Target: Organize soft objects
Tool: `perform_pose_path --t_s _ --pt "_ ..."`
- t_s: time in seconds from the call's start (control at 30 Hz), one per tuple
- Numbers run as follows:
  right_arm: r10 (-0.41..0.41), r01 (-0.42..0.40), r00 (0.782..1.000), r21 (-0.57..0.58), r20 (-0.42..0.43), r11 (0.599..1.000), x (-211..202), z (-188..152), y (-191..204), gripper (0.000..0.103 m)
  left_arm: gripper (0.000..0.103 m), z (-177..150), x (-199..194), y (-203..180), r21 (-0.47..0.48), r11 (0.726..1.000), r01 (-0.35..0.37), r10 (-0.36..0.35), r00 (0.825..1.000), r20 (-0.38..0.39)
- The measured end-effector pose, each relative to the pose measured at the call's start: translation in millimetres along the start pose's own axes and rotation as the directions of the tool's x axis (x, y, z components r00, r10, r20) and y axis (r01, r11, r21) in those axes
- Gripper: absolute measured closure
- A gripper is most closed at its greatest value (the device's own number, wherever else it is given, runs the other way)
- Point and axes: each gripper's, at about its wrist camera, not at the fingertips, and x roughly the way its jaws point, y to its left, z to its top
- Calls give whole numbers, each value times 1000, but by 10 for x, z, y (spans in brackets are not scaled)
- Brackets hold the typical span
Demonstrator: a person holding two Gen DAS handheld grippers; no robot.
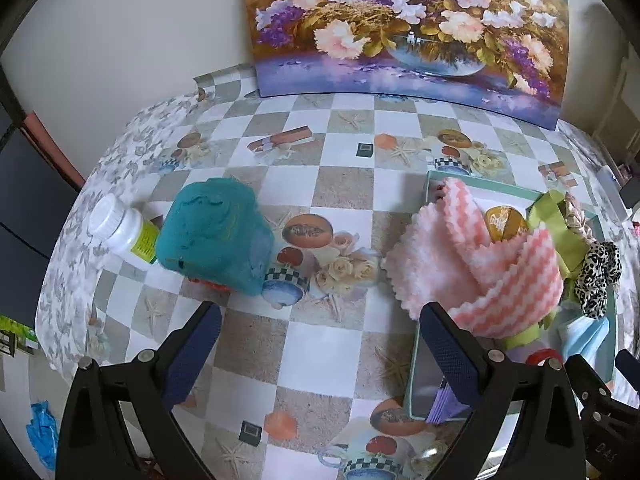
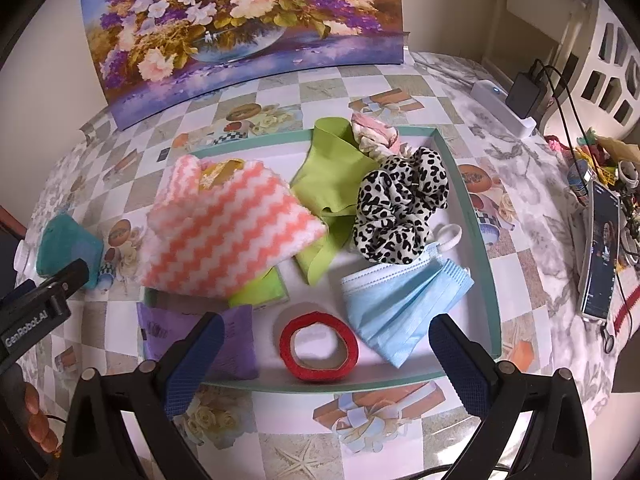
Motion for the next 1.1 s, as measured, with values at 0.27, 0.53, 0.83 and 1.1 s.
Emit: perform_pose_path --t_s 0.27,0.53,0.83,1.1 --pt "7 -7 1000 -22 0 1000 -63 -145 124 0 4 -146 -87 90 27 999 27 -26 1000 -16" --pt "20 -20 1000 -43 -16 999 -87 -302 239 0 4 -371 -91 235 39 999 31 -28 997 -69" --pt "5 -5 1000 -70 -7 998 -130 -381 335 0 4 -555 -64 379 -3 1000 26 -26 993 -117" --pt "-4 3 1000 -89 -2 996 -143 -393 393 0 4 -568 -108 454 -25 999 33 -36 993 -111"
